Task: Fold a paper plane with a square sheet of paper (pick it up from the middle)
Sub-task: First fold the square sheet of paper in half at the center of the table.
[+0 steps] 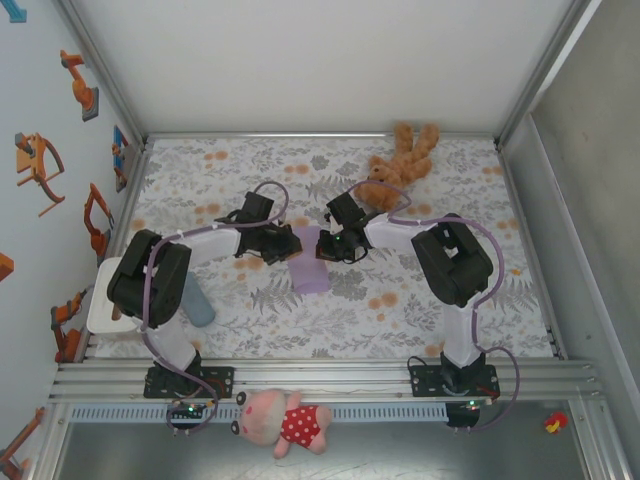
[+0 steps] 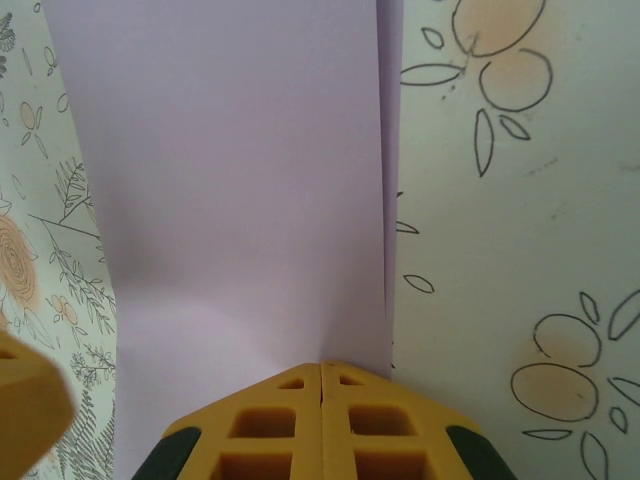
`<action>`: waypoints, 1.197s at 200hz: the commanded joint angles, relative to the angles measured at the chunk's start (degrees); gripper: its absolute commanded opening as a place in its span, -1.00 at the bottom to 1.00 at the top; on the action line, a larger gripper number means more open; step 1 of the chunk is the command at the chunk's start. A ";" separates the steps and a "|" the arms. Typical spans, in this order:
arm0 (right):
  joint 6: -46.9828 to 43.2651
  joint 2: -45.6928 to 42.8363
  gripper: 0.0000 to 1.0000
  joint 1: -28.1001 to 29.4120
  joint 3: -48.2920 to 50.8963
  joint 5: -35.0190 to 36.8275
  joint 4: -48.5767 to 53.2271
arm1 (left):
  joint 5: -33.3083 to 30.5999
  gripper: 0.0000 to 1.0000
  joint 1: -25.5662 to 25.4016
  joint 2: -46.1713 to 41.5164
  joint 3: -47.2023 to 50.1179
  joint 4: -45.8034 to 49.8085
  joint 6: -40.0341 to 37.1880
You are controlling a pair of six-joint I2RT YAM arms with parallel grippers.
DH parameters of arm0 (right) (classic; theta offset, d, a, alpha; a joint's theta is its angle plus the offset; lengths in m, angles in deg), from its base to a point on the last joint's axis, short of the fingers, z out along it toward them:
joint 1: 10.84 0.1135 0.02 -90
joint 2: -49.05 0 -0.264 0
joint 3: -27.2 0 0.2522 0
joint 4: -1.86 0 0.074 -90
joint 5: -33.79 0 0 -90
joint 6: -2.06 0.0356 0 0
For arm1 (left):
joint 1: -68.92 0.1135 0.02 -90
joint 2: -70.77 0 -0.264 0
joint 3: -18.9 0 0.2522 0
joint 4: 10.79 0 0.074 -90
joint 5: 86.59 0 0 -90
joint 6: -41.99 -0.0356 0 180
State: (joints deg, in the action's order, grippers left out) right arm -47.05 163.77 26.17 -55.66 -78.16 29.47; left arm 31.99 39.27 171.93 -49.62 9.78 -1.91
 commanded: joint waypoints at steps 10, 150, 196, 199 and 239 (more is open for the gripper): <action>0.11 6.44 -1.00 0.29 5.03 9.56 12.02 | 2.64 -0.83 -0.46 2.04 0.70 1.76 1.38; 0.87 7.30 -1.00 0.25 5.13 9.39 11.99 | 5.44 -0.86 -1.34 2.32 4.54 4.19 -3.96; 1.02 7.37 -1.00 0.25 5.25 9.64 12.03 | 4.38 -0.85 -1.34 0.95 6.69 6.04 -4.54; 1.04 7.38 -1.00 0.27 5.24 9.58 12.00 | 4.38 -0.85 -1.34 0.79 6.93 6.09 -4.46; 1.13 7.56 -1.00 0.25 5.13 9.65 12.00 | 3.88 -0.84 -1.67 -2.90 11.28 7.45 -4.98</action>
State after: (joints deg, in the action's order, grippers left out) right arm -46.33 163.79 26.17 -55.55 -78.12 29.30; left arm 37.10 38.18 171.24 -41.82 10.68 -5.14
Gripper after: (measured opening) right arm 0.049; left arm 0.079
